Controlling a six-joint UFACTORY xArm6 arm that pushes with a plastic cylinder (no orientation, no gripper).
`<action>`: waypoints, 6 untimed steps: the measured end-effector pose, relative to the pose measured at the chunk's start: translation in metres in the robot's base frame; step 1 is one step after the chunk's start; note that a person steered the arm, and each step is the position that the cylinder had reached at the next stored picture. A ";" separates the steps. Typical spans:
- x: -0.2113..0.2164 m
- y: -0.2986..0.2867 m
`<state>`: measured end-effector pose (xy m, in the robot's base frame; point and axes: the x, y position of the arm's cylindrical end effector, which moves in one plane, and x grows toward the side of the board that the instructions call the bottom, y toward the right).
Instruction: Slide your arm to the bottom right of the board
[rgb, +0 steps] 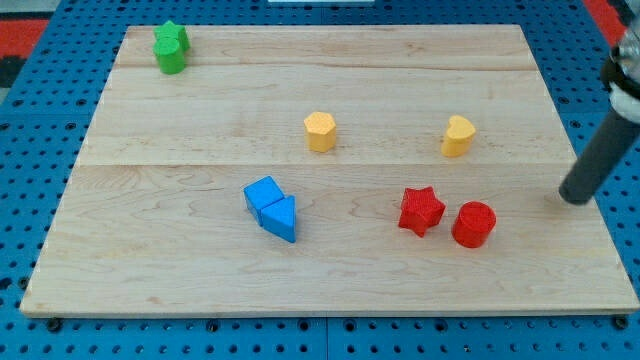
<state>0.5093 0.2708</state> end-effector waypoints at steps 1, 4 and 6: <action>0.001 0.000; 0.003 0.004; 0.052 0.002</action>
